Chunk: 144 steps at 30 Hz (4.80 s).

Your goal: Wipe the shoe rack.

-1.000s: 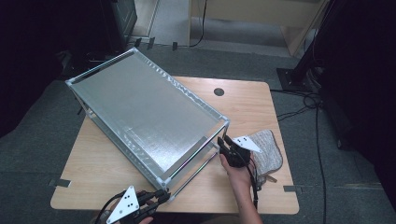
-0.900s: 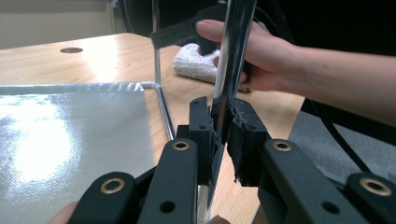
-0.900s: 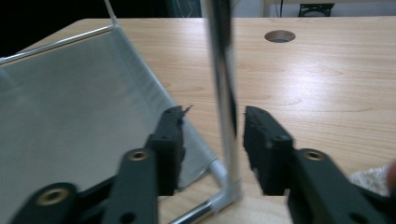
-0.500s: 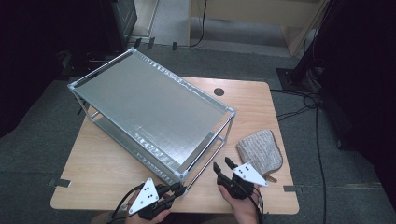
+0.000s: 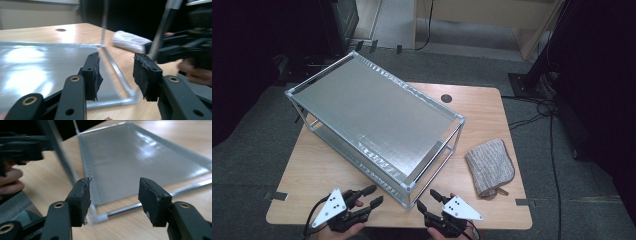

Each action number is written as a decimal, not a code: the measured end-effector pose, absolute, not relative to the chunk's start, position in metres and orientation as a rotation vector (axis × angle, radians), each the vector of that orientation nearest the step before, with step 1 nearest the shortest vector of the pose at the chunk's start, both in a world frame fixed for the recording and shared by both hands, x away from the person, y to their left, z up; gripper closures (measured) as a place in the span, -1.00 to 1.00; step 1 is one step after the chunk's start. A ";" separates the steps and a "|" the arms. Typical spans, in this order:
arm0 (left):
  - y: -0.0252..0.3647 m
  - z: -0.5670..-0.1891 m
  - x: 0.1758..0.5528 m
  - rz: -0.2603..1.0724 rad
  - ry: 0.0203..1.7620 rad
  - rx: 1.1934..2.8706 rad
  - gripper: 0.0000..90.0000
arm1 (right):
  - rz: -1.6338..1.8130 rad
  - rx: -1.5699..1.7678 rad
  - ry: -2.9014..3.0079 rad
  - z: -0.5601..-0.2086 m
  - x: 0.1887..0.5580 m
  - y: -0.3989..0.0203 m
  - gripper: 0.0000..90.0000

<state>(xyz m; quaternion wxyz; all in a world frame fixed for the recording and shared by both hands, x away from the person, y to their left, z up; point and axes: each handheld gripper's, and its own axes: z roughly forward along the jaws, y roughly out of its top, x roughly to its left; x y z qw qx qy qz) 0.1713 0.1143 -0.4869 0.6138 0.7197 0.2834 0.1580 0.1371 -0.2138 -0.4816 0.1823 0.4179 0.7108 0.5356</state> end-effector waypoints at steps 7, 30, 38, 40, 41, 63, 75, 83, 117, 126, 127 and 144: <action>0.144 -0.492 0.183 0.451 0.755 1.626 0.20 | 1.576 1.122 2.023 -0.480 0.132 -0.196 -0.03; 0.165 -0.497 0.197 0.497 0.897 1.579 0.21 | 1.481 1.130 1.962 -0.479 0.139 -0.210 0.78; 0.175 -0.499 0.208 0.538 0.958 1.551 0.21 | 1.402 1.218 1.861 -0.478 0.147 -0.252 0.78; 0.176 -0.499 0.210 0.550 0.978 1.540 0.21 | 1.392 1.234 1.846 -0.478 0.147 -0.256 0.78; 0.178 -0.500 0.212 0.564 0.992 1.538 0.20 | 1.390 1.249 1.833 -0.478 0.148 -0.260 0.78; 0.204 -0.494 0.311 0.798 1.346 1.494 0.30 | 1.326 1.401 1.670 -0.479 0.155 -0.295 0.76; 0.225 -0.496 0.299 0.731 1.307 1.537 0.75 | 1.324 1.416 1.660 -0.479 0.165 -0.299 0.76; 0.237 -0.496 0.261 0.723 1.345 1.508 0.74 | 1.258 1.475 1.618 -0.476 0.193 -0.292 0.76; 0.210 -0.502 0.163 0.583 1.078 1.652 0.76 | 1.045 1.428 1.588 -0.453 0.275 -0.303 0.10; 0.199 -0.500 0.159 0.532 1.009 1.703 0.76 | 0.992 1.524 1.573 -0.471 0.219 -0.364 -0.10; 0.197 -0.500 0.159 0.522 1.000 1.700 0.76 | 0.992 1.524 1.573 -0.471 0.219 -0.364 -0.10; 0.188 -0.502 0.165 0.460 0.949 1.712 0.74 | 0.879 1.741 1.675 -0.511 0.229 -0.378 -0.45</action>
